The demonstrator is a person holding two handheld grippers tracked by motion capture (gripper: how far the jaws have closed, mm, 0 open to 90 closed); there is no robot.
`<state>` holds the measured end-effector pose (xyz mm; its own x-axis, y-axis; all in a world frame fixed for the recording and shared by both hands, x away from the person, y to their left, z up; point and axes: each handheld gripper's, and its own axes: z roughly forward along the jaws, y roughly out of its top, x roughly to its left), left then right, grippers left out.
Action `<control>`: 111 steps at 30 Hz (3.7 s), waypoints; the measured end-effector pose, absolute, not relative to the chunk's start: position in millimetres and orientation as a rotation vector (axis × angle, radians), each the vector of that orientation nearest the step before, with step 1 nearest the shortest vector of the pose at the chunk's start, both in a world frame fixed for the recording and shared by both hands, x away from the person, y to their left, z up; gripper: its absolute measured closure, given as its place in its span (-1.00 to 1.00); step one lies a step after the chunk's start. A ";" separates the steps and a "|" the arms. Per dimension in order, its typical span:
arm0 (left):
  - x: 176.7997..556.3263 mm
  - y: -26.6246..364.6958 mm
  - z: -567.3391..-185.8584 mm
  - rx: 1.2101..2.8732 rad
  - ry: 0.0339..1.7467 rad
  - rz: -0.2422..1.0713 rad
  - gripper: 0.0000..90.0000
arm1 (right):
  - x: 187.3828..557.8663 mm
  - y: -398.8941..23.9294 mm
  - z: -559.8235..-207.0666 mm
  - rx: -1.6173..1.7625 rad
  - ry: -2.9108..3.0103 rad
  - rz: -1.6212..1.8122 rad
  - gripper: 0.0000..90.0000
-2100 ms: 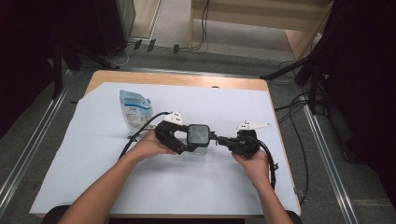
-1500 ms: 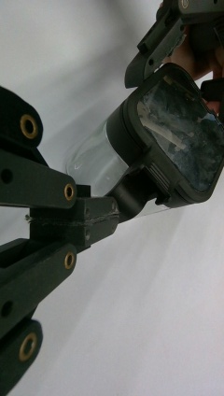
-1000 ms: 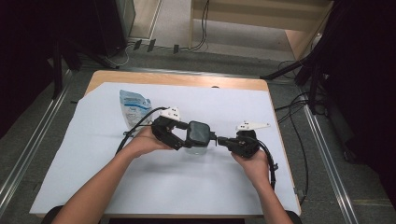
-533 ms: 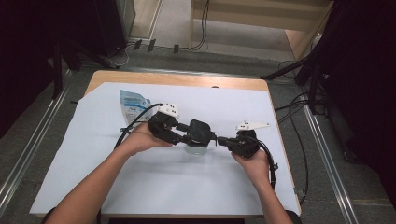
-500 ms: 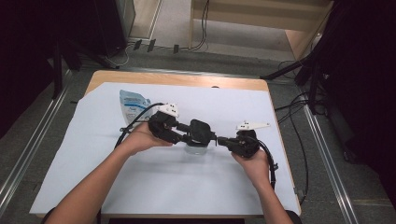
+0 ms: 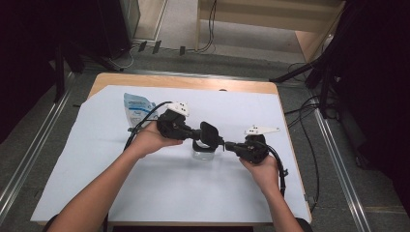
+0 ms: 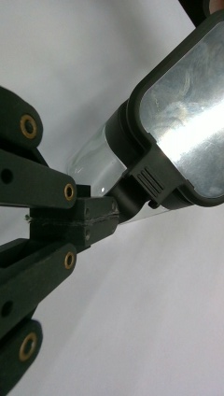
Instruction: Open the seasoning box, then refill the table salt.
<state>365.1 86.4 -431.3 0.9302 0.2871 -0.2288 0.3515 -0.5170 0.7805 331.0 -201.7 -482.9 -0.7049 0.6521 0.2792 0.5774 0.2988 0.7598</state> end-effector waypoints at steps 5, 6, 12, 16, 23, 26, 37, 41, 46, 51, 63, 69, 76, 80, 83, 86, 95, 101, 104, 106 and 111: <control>365.8 75.5 -426.9 2.152 0.440 -0.093 1.00 | 330.8 -201.8 -483.3 1.172 2.460 1.389 1.00; 366.0 73.8 -426.1 2.150 0.439 -0.096 1.00 | 330.6 -201.7 -483.4 1.175 2.458 1.390 1.00; 367.6 63.2 -422.8 2.152 0.421 -0.111 1.00 | 329.3 -201.6 -483.9 1.186 2.448 1.394 1.00; 368.8 56.8 -424.2 2.148 0.427 -0.126 1.00 | 328.3 -201.3 -484.6 1.193 2.437 1.400 1.00; 371.2 42.8 -424.5 2.146 0.413 -0.131 1.00 | 327.5 -200.3 -485.4 1.193 2.422 1.406 1.00; 371.8 38.3 -426.1 2.145 0.412 -0.138 1.00 | 327.1 -200.0 -486.0 1.198 2.413 1.411 1.00; 376.1 29.2 -435.3 2.143 0.416 -0.164 1.00 | 324.1 -198.4 -486.4 1.217 2.391 1.403 1.00; 377.2 28.5 -436.9 2.140 0.406 -0.167 1.00 | 323.8 -198.4 -486.8 1.220 2.385 1.402 1.00; 377.8 29.5 -441.2 2.148 0.411 -0.183 1.00 | 323.1 -199.3 -487.0 1.222 2.385 1.400 1.00; 377.7 38.0 -439.6 2.139 0.434 -0.166 0.99 | 323.6 -199.1 -488.1 1.220 2.401 1.391 1.00; 366.3 66.4 -425.6 2.101 0.424 -0.090 0.47 | 316.7 -207.3 -485.5 1.214 2.396 1.417 0.61; 362.7 81.5 -431.5 2.099 0.480 -0.050 0.43 | 306.4 -206.6 -487.1 1.157 2.426 1.394 0.43; 360.9 99.7 -440.9 2.107 0.525 -0.107 0.23 | 296.2 -206.2 -490.1 1.074 2.449 1.394 0.31; 357.6 109.0 -447.3 2.095 0.539 -0.106 0.15 | 297.5 -206.2 -490.2 1.084 2.448 1.387 0.30; 354.7 116.0 -450.8 2.099 0.548 -0.098 0.10 | 298.5 -207.3 -490.0 1.084 2.452 1.370 0.30; 350.8 124.4 -454.2 2.092 0.563 -0.088 0.11 | 298.9 -208.5 -489.4 1.081 2.450 1.365 0.30; 341.5 150.4 -456.5 2.070 0.637 -0.060 0.07 | 301.2 -208.5 -489.7 1.064 2.460 1.351 0.29; 337.2 164.4 -453.9 2.052 0.670 -0.052 0.05 | 303.6 -209.5 -489.5 1.069 2.468 1.345 0.29; 336.0 171.8 -453.4 2.044 0.693 -0.044 0.05 | 304.4 -210.6 -488.3 1.061 2.464 1.352 0.29; 334.6 178.0 -452.7 2.040 0.707 -0.032 0.05 | 305.6 -211.1 -488.0 1.056 2.462 1.351 0.26; 330.7 195.1 -450.7 2.031 0.749 -0.005 0.03 | 308.2 -211.5 -487.5 1.055 2.460 1.348 0.15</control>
<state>330.7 195.1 -450.7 0.8133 0.5046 -0.2897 0.5081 -0.3732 0.7763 308.2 -211.5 -487.5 -0.7429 0.6398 0.1969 0.5101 0.3506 0.7855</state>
